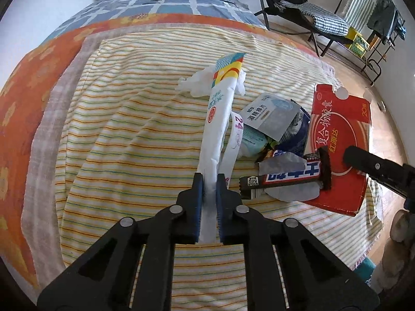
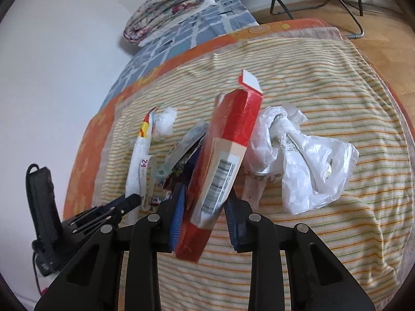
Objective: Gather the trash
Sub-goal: 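Lift the white tube and red box and carry both over the blue basket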
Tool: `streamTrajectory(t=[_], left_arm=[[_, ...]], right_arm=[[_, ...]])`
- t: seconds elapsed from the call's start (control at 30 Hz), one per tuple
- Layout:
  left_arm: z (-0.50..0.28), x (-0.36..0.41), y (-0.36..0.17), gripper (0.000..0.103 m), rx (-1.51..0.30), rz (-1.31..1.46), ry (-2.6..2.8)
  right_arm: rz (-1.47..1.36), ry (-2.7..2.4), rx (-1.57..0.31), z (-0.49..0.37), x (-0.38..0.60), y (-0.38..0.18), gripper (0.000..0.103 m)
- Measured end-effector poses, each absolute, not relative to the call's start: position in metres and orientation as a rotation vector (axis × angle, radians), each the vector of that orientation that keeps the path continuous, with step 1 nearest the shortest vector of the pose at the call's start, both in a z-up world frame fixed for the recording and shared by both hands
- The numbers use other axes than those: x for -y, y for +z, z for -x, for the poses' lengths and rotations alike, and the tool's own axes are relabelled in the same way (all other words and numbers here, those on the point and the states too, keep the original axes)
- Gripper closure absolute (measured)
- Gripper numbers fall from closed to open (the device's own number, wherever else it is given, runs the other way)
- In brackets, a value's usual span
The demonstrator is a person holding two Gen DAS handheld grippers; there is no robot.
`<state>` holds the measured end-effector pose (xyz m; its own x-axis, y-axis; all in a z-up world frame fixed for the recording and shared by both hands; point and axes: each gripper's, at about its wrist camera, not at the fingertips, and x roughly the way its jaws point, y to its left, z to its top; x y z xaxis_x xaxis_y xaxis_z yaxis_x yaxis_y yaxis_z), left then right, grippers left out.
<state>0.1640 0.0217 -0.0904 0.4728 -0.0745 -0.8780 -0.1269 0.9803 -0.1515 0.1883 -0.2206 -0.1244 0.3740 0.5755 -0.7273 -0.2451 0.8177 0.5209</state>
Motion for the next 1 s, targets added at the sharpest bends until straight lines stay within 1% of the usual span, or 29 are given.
streamTrajectory(t=[0.23, 0.4, 0.43, 0.47, 0.5, 1.0], left_arm=[[-0.163, -0.026, -0.089, 0.097, -1.072, 0.223, 0.039], [-0.162, -0.028, -0.088, 0.098, -1.068, 0.227, 0.047], [-0.161, -0.028, -0.087, 0.098, -1.065, 0.230, 0.048], [-0.161, -0.029, -0.086, 0.098, -1.062, 0.233, 0.049], [-0.160, -0.030, -0.085, 0.098, -1.059, 0.237, 0.050], [-0.122, -0.040, -0.050, 0.098, -0.987, 0.251, 0.024]], right_arm=[[-0.514, 0.555, -1.060, -0.197, 0.235, -0.123, 0.075], [-0.458, 0.559, -1.071, -0.199, 0.220, -0.122, 0.076], [-0.448, 0.557, -1.074, -0.198, 0.218, -0.124, 0.079], [-0.431, 0.553, -1.080, -0.199, 0.215, -0.125, 0.085], [-0.418, 0.556, -1.084, -0.198, 0.213, -0.125, 0.088], [-0.314, 0.535, -0.928, -0.150, 0.227, -0.087, 0.088]])
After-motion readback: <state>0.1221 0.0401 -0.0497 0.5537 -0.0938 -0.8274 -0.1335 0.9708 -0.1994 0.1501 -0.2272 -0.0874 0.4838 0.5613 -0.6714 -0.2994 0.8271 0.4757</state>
